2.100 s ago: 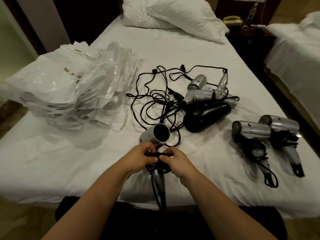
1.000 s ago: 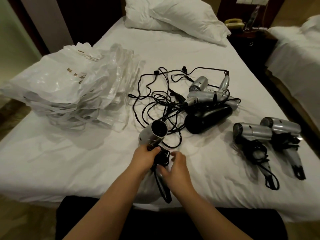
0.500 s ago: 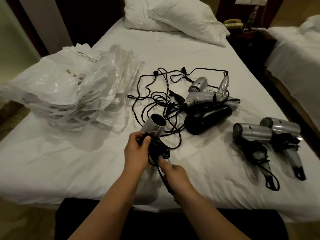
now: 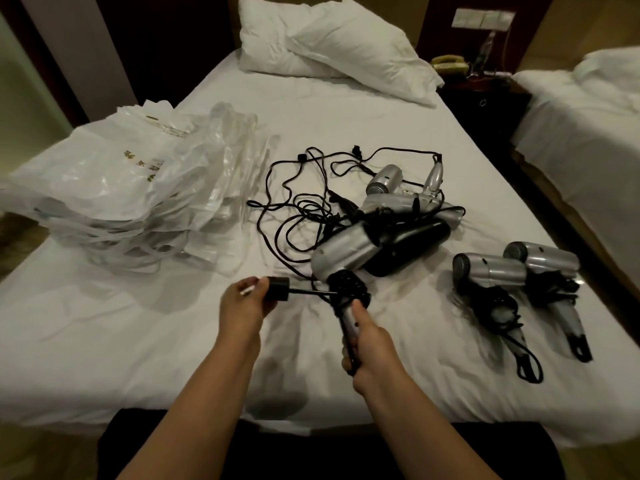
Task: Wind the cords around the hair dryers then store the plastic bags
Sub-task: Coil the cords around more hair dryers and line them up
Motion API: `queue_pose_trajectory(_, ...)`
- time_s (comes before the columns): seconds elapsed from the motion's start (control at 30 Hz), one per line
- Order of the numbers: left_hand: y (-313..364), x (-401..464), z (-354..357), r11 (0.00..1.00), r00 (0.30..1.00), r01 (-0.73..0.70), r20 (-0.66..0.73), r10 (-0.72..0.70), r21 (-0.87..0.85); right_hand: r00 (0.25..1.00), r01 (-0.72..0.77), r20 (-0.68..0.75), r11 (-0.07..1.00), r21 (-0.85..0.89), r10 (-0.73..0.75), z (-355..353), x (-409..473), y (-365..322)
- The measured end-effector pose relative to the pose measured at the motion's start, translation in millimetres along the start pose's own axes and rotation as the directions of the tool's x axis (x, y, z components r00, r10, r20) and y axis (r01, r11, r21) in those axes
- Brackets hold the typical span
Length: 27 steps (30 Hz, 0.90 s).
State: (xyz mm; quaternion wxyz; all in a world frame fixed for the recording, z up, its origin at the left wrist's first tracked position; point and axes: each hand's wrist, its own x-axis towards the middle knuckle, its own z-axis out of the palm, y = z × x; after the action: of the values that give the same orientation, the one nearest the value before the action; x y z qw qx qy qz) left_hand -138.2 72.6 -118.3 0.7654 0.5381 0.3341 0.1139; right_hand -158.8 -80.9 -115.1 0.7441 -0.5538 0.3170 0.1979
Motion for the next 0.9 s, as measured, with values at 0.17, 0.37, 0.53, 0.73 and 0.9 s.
queue_pose_trajectory(0.17,-1,-4,10,0.977,0.988,0.151,0.058,-0.144,-0.152,0.982,-0.068,0.182,0.99,0.122,0.045,-3,-14,-12)
queue_pose_trajectory(0.37,-1,-11,30,0.983,0.972,0.147,0.169,-0.164,0.106,0.945,-0.13,0.323,0.962,0.239,0.047,-20,-20,-26)
queue_pose_trajectory(0.53,-7,-51,53,0.832,0.949,-0.309,0.204,0.239,0.462,0.945,-0.096,0.328,0.961,0.258,0.007,-41,-25,-43)
queue_pose_trajectory(0.73,-33,-108,82,0.43,0.611,-0.79,0.497,0.616,0.438,0.965,0.012,0.253,0.978,0.207,-0.065,-54,-25,-56)
queue_pose_trajectory(0.9,-47,-88,89,0.383,0.594,-0.794,0.469,0.654,0.472,0.967,0.034,0.23,0.956,0.293,-0.105,-72,-24,-75)
